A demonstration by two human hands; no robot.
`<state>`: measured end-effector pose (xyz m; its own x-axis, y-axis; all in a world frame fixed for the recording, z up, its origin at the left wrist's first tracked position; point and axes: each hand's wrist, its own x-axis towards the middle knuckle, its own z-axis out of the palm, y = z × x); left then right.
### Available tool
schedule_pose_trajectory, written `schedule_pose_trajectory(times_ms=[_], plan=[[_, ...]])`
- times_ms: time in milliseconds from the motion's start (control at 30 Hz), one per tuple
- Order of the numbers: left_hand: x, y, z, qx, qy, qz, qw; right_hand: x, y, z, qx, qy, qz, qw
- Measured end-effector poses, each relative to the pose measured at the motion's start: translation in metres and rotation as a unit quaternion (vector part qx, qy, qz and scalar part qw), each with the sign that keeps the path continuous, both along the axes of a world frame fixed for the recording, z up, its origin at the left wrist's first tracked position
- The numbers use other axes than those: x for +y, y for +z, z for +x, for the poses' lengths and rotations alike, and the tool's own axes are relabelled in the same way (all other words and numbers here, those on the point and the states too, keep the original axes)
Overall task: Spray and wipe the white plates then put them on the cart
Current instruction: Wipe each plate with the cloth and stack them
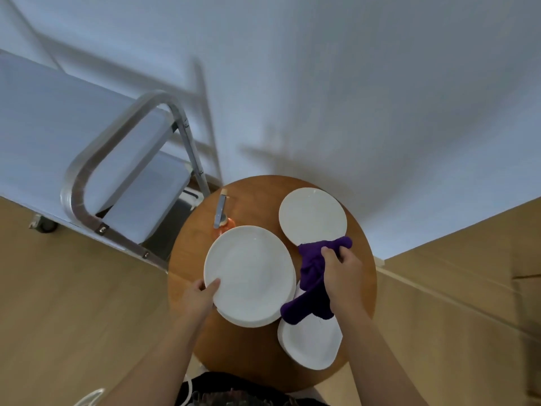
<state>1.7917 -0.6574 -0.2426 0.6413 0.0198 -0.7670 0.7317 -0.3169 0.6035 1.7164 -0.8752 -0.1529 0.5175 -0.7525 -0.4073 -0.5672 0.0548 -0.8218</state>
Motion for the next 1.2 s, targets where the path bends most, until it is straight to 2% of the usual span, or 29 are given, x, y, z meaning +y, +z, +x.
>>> schedule_pose_trajectory(times_ms=[233, 300, 400, 533, 600, 700, 767, 833, 967, 1100, 1167, 1200], plan=[[-0.007, -0.025, -0.006, 0.04, 0.011, 0.008, 0.999, -0.022, -0.015, -0.004, -0.004, -0.024, 0.011, 1.0], [-0.004, -0.031, -0.009, 0.017, -0.043, 0.043, 0.998, -0.026, -0.017, -0.002, -0.001, -0.024, 0.008, 1.0], [0.002, -0.04, -0.014, -0.049, -0.154, 0.124, 0.979, -0.031, -0.019, 0.001, 0.005, -0.021, 0.007, 1.0], [0.008, -0.048, -0.008, -0.04, -0.22, 0.198, 0.954, -0.032, -0.023, 0.005, 0.0, -0.016, 0.029, 0.999], [0.006, -0.048, 0.002, -0.024, -0.303, 0.27, 0.913, -0.034, -0.025, 0.008, -0.001, -0.011, 0.037, 0.999], [-0.016, -0.033, 0.025, -0.069, -0.409, 0.41, 0.812, -0.038, -0.028, 0.011, -0.004, -0.01, 0.04, 0.999], [-0.04, -0.021, 0.038, -0.136, -0.422, 0.426, 0.789, -0.044, -0.029, 0.013, -0.01, -0.015, 0.042, 0.999], [-0.068, -0.015, 0.05, -0.193, -0.411, 0.395, 0.798, -0.05, -0.029, 0.016, -0.014, -0.021, 0.044, 0.999], [-0.13, -0.013, 0.073, -0.217, -0.379, 0.299, 0.848, -0.062, -0.033, 0.022, -0.029, -0.037, 0.051, 0.998], [-0.181, -0.028, 0.091, -0.231, -0.429, 0.302, 0.819, -0.073, -0.041, 0.026, -0.037, -0.04, 0.071, 0.996], [-0.201, -0.041, 0.1, -0.203, -0.433, 0.303, 0.824, -0.078, -0.045, 0.03, -0.04, -0.033, 0.075, 0.996], [-0.209, -0.049, 0.103, -0.178, -0.424, 0.295, 0.838, -0.08, -0.047, 0.031, -0.04, -0.029, 0.074, 0.996]])
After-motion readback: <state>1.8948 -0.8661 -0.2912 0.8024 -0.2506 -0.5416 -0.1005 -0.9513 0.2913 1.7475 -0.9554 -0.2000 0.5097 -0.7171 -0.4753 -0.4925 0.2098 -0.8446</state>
